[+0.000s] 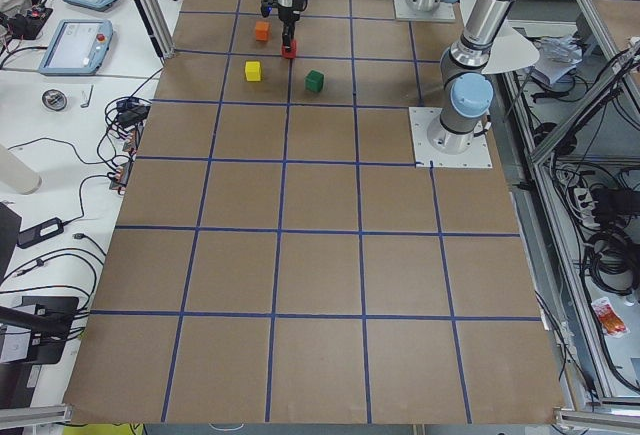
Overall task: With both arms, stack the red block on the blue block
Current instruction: 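Lift the red cube with the right gripper and carry it over the blue cube, then lower the red cube onto the blue cube with the right gripper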
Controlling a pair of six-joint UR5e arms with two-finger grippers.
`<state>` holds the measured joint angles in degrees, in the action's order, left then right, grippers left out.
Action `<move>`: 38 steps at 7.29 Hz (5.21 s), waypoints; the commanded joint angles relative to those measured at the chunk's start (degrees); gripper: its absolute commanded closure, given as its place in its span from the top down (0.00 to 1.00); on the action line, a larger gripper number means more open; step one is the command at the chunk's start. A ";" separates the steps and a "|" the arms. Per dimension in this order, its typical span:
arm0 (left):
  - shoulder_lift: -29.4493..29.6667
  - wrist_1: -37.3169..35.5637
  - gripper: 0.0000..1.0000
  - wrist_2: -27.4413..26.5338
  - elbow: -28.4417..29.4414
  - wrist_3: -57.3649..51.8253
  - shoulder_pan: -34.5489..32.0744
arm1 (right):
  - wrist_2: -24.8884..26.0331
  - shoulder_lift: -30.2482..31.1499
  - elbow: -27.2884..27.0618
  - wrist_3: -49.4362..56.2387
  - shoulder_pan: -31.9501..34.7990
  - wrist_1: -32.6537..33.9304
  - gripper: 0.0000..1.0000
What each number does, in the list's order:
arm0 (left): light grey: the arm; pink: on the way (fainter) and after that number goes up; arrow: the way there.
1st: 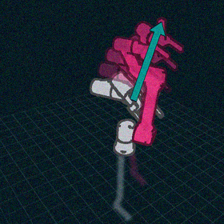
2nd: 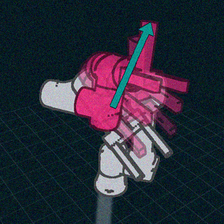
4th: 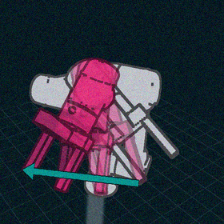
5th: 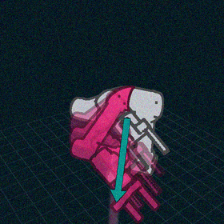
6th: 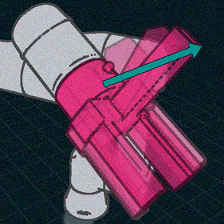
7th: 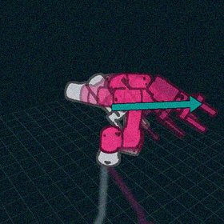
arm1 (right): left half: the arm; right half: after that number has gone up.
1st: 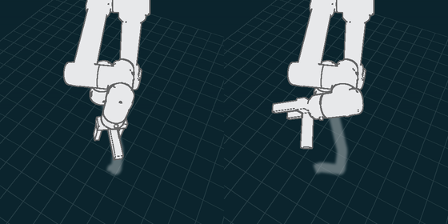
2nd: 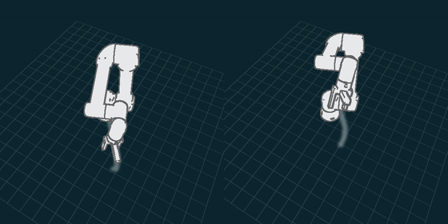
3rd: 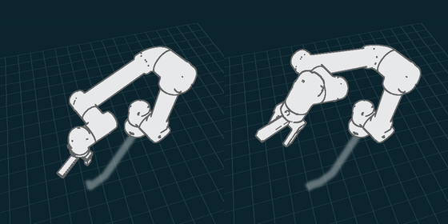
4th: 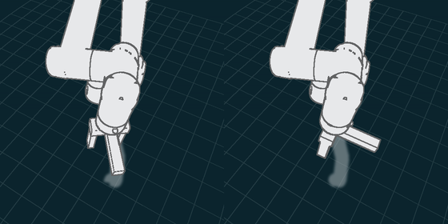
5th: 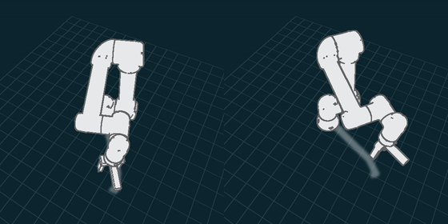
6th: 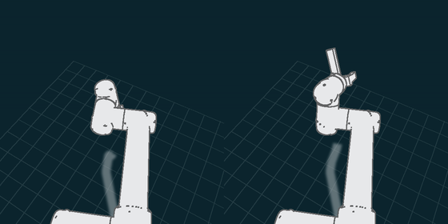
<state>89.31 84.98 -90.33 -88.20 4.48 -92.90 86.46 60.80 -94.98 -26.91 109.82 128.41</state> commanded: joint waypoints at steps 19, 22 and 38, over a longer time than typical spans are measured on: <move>-0.27 0.27 1.00 2.00 -1.53 0.00 -0.97 | 6.44 15.66 -14.62 45.54 -32.91 -6.42 0.00; -0.10 0.27 1.00 1.82 -1.10 0.17 -0.97 | 4.17 15.75 -14.88 45.02 -33.89 -6.59 0.00; 0.16 0.10 1.00 2.26 -1.01 0.09 -0.53 | 4.85 15.84 -15.59 45.10 -34.24 -7.03 1.00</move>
<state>89.47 85.14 -88.08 -89.25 4.57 -93.46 91.18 76.60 -110.84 18.44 75.65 121.82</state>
